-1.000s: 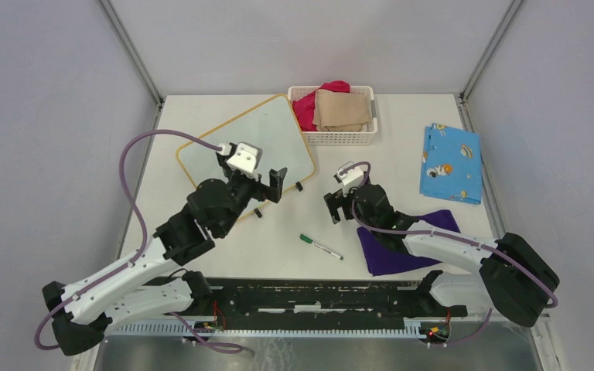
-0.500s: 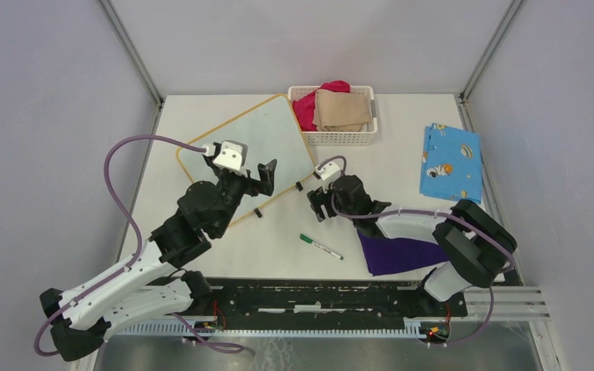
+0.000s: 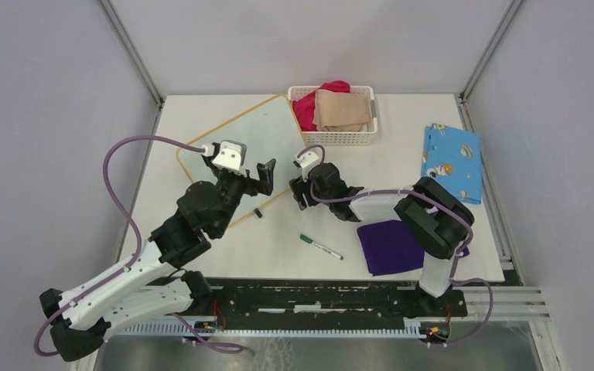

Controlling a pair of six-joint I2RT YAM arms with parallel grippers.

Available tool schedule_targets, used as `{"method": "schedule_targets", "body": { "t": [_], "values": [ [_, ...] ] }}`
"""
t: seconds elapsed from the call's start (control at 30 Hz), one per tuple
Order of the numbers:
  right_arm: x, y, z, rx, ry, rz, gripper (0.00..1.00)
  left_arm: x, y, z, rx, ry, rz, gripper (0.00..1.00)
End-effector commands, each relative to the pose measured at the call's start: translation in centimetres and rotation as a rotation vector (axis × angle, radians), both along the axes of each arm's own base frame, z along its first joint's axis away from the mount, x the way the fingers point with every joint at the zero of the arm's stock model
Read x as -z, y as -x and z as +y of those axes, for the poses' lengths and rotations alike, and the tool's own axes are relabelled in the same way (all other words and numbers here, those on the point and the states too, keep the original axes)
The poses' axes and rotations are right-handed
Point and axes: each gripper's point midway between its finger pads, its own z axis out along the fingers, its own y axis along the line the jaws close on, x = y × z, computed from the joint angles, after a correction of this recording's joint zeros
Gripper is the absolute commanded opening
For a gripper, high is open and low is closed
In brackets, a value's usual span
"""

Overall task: Write a sentence on the whiteboard
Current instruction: Move the whiteboard stand to the center of the board.

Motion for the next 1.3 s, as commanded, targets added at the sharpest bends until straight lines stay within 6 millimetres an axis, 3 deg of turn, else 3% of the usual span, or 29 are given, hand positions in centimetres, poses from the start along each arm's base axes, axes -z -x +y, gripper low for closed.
{"method": "schedule_targets", "body": {
  "t": [0.0,0.63,0.83,1.03,1.27],
  "values": [
    [-1.1,-1.6,1.7,0.024,-0.046,-0.026,0.72,-1.9,0.0,0.6,-0.019,0.019,-0.053,0.99],
    [0.6,-4.0,3.5,0.055,-0.044,-0.026,0.53,-1.7,-0.1,0.5,-0.013,0.008,-0.051,0.99],
    [1.0,-4.3,3.4,0.057,-0.029,-0.036,0.39,-1.5,-0.2,0.3,-0.012,-0.002,-0.047,0.99],
    [1.1,-3.5,2.1,0.074,-0.017,-0.046,0.25,-1.3,-0.3,0.2,-0.012,-0.009,-0.045,0.99],
    [1.0,-1.5,-1.6,0.124,0.022,-0.063,0.10,-1.4,-0.2,0.2,-0.009,-0.005,-0.045,0.99]
  ]
}}
